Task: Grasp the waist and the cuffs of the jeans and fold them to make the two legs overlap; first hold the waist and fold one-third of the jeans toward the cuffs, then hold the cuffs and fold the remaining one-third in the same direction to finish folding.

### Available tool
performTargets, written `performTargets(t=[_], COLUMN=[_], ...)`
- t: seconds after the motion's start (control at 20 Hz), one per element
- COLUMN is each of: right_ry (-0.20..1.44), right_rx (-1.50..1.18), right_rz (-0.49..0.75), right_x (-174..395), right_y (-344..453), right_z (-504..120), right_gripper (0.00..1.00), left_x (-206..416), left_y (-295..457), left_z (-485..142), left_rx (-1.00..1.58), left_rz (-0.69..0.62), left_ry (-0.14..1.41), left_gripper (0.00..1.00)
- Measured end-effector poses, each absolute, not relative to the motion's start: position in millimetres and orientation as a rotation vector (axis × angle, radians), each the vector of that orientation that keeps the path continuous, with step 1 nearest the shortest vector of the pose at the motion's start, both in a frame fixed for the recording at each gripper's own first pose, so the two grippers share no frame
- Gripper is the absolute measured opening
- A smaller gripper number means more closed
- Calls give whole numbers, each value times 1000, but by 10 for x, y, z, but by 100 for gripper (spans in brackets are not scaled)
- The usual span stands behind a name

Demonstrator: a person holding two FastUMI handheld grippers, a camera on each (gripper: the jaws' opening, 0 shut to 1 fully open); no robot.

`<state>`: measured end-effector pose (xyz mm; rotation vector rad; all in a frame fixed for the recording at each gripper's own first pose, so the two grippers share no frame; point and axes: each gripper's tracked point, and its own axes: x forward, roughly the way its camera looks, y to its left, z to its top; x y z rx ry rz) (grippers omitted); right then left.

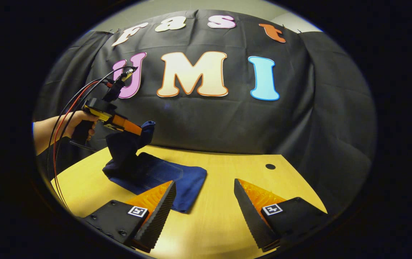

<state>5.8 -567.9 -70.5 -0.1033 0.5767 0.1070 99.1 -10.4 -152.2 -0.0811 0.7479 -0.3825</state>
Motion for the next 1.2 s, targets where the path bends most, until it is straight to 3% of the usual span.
performTargets(t=[0.55,0.75,1.0,1.2], right_ry=[631,585,389,293], right_rx=[-118,-77,-38,-19], right_rz=[132,170,142,151], right_x=[48,204,360,169], right_y=[-6479,-6291,-5827,-5431], right_z=[-1076,-908,-183,403], right_gripper=[99,99,99,99], left_x=[787,705,214,-431], left_y=[-913,-979,-813,-437], left_z=[-2584,-2159,-1058,-422], left_rx=[-63,-51,-25,55], left_rz=[-314,-331,-314,-288], left_ry=[784,652,387,285], left_gripper=[2,99,96,94])
